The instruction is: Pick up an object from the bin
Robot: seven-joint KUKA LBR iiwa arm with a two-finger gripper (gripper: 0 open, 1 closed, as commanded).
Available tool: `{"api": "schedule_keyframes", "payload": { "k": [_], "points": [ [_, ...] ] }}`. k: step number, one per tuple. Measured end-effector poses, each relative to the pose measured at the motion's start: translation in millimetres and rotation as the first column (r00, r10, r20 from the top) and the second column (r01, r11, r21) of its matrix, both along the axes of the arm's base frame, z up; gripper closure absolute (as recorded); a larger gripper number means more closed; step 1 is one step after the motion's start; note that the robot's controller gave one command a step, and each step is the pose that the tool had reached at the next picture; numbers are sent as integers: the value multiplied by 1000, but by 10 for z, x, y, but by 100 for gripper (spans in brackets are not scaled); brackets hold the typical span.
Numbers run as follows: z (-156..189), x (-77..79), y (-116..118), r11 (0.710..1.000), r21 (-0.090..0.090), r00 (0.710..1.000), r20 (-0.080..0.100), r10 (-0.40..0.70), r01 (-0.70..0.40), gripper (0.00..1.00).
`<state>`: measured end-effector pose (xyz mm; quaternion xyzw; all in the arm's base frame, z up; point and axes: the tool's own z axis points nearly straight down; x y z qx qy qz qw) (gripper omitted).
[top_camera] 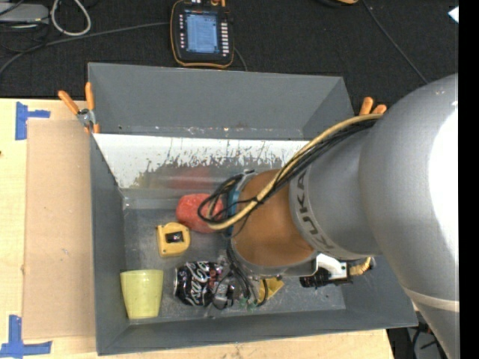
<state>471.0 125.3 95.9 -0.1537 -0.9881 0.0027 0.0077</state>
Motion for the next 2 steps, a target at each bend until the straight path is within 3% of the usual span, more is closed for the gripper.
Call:
{"api": "schedule_keyframes", "payload": {
  "k": [2],
  "points": [
    [672,35,10,1000,3,1000,12,3,-3,100]
  ]
}}
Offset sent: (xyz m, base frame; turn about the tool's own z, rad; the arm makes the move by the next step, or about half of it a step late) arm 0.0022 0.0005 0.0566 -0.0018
